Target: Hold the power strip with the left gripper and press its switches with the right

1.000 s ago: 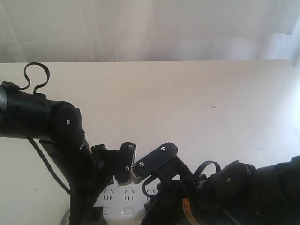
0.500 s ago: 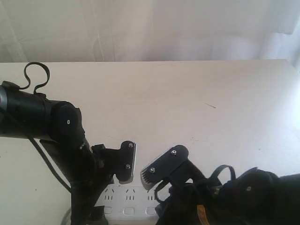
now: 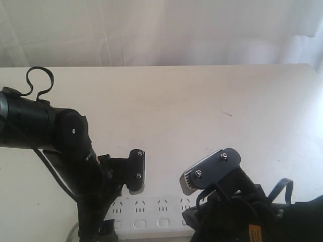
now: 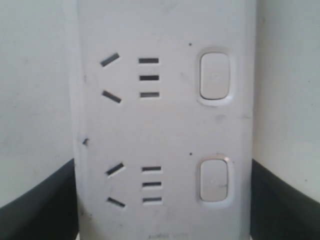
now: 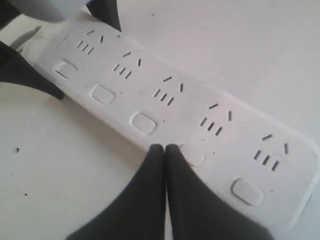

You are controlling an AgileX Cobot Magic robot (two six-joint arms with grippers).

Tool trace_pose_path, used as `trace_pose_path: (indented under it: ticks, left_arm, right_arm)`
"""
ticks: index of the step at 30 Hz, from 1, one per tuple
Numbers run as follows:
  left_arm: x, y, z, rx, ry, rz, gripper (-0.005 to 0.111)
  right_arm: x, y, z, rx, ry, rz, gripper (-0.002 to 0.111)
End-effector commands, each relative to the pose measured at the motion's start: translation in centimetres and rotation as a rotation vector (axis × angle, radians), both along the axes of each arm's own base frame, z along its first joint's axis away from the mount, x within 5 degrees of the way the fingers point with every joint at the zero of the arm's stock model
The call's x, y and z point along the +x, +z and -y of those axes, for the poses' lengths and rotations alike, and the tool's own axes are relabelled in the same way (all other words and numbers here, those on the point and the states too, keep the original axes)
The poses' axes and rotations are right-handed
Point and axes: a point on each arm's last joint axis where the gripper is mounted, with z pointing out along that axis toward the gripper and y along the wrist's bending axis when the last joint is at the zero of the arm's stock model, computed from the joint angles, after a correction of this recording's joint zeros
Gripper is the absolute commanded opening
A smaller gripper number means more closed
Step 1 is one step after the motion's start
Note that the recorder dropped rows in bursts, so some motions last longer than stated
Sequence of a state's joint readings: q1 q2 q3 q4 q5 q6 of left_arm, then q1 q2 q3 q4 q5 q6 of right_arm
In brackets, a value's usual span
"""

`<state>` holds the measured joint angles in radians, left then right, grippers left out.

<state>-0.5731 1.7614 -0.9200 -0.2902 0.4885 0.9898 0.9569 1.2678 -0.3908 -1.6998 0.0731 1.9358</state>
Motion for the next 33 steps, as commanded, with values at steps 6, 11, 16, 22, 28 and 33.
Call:
trace_pose_path:
  ticks: [6, 11, 16, 22, 28, 33]
  left_arm:
    - [-0.5, -1.4, -0.6, 0.066, 0.016, -0.071, 0.000]
    - [-0.5, -1.4, -0.6, 0.066, 0.016, -0.071, 0.000]
    - [-0.5, -1.4, -0.6, 0.066, 0.016, -0.071, 0.000]
    - [-0.5, -1.4, -0.6, 0.067, 0.017, -0.073, 0.000]
    - [-0.5, -1.4, -0.6, 0.067, 0.019, -0.074, 0.000]
    - [-0.5, -1.4, -0.6, 0.067, 0.031, -0.074, 0.000]
  right_arm:
    - [0.2, -0.2, 0.6, -0.021, -0.043, 0.026, 0.000]
    - [0.3, -0.2, 0.7, -0.026, -0.049, 0.037, 0.000]
    - [0.4, 0.0, 0.6, -0.026, -0.055, 0.050, 0.000]
    - [0.7, 0.0, 0.6, -0.047, -0.051, 0.079, 0.000]
    - [0.9, -1.1, 0.3, -0.082, -0.062, 0.041, 0.000]
    - [1.1, -2.2, 0.1, -0.114, -0.078, 0.007, 0.000]
